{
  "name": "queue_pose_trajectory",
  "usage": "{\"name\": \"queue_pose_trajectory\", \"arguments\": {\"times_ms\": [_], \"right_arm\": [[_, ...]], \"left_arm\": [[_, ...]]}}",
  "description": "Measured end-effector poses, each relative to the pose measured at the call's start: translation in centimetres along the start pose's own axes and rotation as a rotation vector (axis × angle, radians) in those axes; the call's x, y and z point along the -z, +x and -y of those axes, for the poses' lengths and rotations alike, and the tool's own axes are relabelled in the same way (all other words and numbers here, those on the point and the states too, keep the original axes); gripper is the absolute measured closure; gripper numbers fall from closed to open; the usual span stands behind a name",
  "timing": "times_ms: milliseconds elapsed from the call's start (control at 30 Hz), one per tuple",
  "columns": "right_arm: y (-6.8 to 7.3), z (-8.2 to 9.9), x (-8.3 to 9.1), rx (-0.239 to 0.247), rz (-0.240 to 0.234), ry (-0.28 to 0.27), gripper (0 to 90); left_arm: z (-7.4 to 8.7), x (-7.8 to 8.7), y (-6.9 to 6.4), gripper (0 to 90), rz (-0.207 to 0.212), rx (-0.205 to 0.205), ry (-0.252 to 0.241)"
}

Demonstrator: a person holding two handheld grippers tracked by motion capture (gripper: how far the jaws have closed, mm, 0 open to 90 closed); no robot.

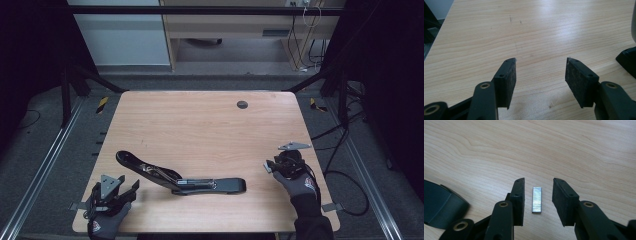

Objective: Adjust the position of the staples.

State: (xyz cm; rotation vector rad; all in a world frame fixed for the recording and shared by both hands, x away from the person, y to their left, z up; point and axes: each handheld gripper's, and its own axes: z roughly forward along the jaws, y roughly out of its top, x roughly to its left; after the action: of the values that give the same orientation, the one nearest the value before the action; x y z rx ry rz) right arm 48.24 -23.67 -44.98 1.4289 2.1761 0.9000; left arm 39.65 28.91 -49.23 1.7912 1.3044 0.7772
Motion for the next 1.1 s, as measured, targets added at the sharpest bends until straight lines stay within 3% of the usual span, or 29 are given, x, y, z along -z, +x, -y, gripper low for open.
{"name": "queue_pose_trajectory", "arguments": {"times_ms": [400, 1100], "right_arm": [[0.4, -0.8, -1.5, 0.036, 0.01, 0.067, 67.1], [0.2, -0.4, -4.0, 0.037, 0.019, 0.181, 71.2]], "left_arm": [[0.0, -0.1, -0.1, 42.1, -0.003, -0.009, 0.007], [0.1, -0.1, -0.2, 42.0, 0.002, -0.013, 0.012]]}}
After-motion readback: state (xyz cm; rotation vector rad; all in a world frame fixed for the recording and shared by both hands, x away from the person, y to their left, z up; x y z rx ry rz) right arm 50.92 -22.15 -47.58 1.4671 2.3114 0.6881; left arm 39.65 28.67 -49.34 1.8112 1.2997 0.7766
